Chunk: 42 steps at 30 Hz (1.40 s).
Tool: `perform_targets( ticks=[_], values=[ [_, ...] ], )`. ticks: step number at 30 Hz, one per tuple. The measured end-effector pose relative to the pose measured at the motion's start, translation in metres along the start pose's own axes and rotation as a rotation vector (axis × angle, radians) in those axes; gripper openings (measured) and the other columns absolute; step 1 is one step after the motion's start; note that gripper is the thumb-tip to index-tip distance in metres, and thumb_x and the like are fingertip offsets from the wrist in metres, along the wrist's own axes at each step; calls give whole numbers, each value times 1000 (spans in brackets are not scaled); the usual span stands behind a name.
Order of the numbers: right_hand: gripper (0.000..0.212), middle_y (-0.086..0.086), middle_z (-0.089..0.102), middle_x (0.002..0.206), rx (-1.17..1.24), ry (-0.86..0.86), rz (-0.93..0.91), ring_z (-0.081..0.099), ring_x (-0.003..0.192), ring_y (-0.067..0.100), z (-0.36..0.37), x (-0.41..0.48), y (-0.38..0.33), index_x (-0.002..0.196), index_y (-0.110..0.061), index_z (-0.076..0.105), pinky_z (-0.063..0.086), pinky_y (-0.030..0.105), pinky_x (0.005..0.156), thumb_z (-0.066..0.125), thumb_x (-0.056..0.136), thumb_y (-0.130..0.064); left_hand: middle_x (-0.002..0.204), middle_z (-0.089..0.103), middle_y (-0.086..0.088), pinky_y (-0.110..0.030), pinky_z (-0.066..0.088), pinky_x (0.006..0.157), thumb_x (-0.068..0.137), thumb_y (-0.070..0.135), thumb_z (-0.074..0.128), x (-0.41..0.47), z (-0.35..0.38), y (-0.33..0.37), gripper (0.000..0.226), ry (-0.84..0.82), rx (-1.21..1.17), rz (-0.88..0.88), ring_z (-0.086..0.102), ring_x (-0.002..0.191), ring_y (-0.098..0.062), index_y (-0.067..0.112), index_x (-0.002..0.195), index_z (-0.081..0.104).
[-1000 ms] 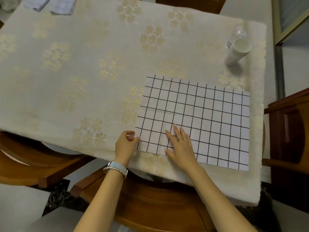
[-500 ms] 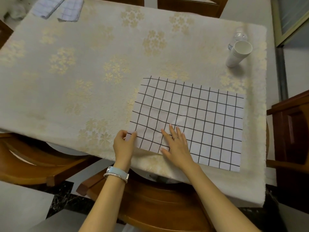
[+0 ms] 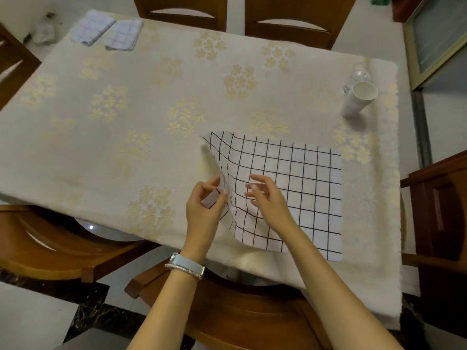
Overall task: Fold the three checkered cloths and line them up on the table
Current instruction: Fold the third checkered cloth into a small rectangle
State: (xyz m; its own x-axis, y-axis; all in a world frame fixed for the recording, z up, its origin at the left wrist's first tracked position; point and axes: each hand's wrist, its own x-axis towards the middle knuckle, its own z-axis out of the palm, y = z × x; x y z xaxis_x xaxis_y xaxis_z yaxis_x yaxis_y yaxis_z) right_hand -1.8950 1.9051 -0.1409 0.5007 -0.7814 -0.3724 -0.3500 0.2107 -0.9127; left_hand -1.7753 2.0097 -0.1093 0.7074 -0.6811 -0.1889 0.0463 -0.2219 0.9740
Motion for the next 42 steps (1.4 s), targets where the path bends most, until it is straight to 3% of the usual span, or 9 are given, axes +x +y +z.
perform_targets(
  ticks=[6,13,17,20,24,29,33,38,42],
  values=[
    [37,11,71,97,154,125,46,74,81,24,-49,-8,-64,110,-10,65,61,32,64,54,97,-42,120,68,11,-4,45,81,90,8,68,-9,52,20,14,-184,-6,119,59,110,7,2,90,55],
    [11,12,73,87,72,373,73,74,73,20,-108,-24,-47,97,-6,69,60,28,61,69,87,-10,121,68,10,-14,47,94,88,12,71,-24,108,14,14,-433,7,175,59,117,-2,10,88,57],
    [6,4,73,82,-35,515,129,71,81,19,-139,-29,-6,89,-17,72,60,36,73,70,83,-14,131,61,14,-13,42,101,89,28,69,-29,123,-2,12,-607,96,190,54,123,3,19,96,63],
    [6,2,72,81,-78,577,172,69,79,17,-157,-34,25,89,-17,70,57,32,73,70,84,-15,140,53,13,-15,34,106,99,37,50,-23,124,-29,21,-568,258,250,43,132,2,27,113,63],
    [10,2,69,85,-106,599,229,66,82,18,-167,-41,61,98,-14,66,50,20,67,66,88,-13,158,32,-2,-46,20,121,98,48,29,-1,118,-82,56,-514,759,414,23,148,-19,21,145,43],
    [14,-3,62,83,-160,591,290,58,74,5,-166,-44,95,105,-11,63,41,8,61,63,91,-9,164,10,-5,-53,6,122,95,62,5,13,109,-119,74,-621,1138,478,3,151,-23,22,156,17],
    [14,1,62,79,-221,606,286,57,71,5,-164,-43,110,104,-10,64,42,8,63,63,90,-7,164,9,-4,-52,2,120,97,63,3,16,107,-132,72,-635,1249,523,6,151,-24,24,156,14],
    [18,1,56,70,-280,594,278,56,68,12,-163,-40,113,108,-10,60,55,30,76,63,90,-6,165,4,-4,-51,-2,119,97,64,5,16,106,-138,72,-636,1266,552,-1,151,-19,24,157,11],
    [31,3,58,103,-536,641,185,56,91,18,-159,-34,109,118,-17,55,49,29,72,64,88,-12,164,9,-3,-50,1,120,99,60,10,21,108,-133,69,-593,1216,575,3,151,-19,22,156,18]
  ],
)
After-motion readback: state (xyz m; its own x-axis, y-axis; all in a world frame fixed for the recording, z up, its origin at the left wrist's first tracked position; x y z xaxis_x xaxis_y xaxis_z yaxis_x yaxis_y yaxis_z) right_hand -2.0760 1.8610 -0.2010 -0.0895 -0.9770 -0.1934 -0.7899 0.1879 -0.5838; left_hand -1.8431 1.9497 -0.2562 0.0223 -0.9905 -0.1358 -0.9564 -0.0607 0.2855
